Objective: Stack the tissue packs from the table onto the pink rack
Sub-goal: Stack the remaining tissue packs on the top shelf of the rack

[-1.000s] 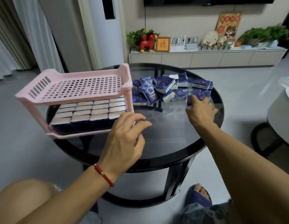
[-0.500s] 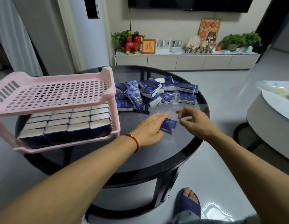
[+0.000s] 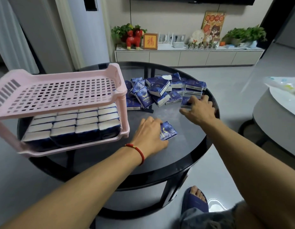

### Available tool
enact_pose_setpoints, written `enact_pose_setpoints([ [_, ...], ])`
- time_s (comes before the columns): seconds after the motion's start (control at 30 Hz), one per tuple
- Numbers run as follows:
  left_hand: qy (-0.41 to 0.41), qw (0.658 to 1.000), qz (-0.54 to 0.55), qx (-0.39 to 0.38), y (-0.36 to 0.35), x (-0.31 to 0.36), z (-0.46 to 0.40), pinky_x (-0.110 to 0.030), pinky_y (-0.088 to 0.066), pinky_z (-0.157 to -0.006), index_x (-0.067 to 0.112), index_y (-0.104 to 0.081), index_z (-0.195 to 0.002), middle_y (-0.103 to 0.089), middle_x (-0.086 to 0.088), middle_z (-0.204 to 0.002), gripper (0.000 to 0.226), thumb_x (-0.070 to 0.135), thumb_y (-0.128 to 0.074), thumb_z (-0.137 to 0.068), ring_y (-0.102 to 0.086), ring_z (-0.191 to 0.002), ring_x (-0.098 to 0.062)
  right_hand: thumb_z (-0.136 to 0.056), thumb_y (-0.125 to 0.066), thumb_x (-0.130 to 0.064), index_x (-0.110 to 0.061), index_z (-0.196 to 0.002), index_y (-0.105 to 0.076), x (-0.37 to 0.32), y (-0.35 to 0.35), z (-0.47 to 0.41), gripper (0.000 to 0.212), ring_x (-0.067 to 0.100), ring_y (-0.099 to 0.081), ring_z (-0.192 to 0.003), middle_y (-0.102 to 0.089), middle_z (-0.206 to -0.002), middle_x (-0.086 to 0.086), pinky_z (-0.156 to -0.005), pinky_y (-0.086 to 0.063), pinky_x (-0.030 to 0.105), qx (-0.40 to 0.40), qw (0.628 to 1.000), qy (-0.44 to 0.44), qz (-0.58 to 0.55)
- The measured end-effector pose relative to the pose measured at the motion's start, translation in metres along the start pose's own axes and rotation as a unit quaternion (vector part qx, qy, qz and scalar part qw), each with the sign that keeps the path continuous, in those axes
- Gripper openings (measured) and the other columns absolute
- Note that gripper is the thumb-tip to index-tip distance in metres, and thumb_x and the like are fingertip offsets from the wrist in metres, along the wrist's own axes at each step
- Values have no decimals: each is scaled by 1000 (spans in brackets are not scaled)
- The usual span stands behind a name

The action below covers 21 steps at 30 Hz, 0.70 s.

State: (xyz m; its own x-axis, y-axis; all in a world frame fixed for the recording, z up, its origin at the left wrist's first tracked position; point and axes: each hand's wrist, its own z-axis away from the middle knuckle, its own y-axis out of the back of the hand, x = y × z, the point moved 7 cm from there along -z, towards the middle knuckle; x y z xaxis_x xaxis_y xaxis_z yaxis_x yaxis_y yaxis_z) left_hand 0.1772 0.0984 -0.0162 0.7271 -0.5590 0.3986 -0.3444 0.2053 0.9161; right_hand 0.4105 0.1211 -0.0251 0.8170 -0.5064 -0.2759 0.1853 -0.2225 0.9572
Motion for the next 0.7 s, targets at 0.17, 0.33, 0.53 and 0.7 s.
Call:
enact_pose_setpoints([
  [0.17, 32, 998, 58, -21, 8, 3, 7, -37, -48, -79, 15, -40, -119, -63, -9, -118, 58, 28, -79, -78, -61, -106, -34, -84, -74, -56, -20, -103, -50, -8, 13, 37, 47, 31, -56, -97, -56, -113, 12, -88, -51, 51, 21, 996, 83, 15],
  [0.33, 66, 978, 177, -89, 4, -7, 18, -34, -55, -85, 16, -52, -127, -64, -2, -116, 60, 30, -83, -78, -64, -101, -23, -75, -85, -45, -20, -131, -55, -3, 34, 75, 69, 17, -56, -101, -51, -120, -1, -85, -53, 30, -68, 979, 157, -108],
  [0.53, 127, 856, 479, -145, 6, -8, 34, -26, -43, -51, 8, -61, -83, -57, -10, -69, 22, -8, -60, -68, -54, -58, -18, -74, -87, -28, -40, -123, -65, -47, 69, 132, 54, 10, -53, -121, -44, -134, -10, -91, -60, 27, -189, 902, 314, -230],
  [0.7, 128, 802, 554, -184, 10, -10, 49, -35, -51, -69, -2, -68, -111, -66, -23, -100, 37, 7, -65, -75, -64, -85, -27, -83, -84, -15, -46, -132, -58, -91, 52, 152, 64, 10, -45, -132, -37, -151, -8, -94, -57, 27, -144, 884, 436, -90],
])
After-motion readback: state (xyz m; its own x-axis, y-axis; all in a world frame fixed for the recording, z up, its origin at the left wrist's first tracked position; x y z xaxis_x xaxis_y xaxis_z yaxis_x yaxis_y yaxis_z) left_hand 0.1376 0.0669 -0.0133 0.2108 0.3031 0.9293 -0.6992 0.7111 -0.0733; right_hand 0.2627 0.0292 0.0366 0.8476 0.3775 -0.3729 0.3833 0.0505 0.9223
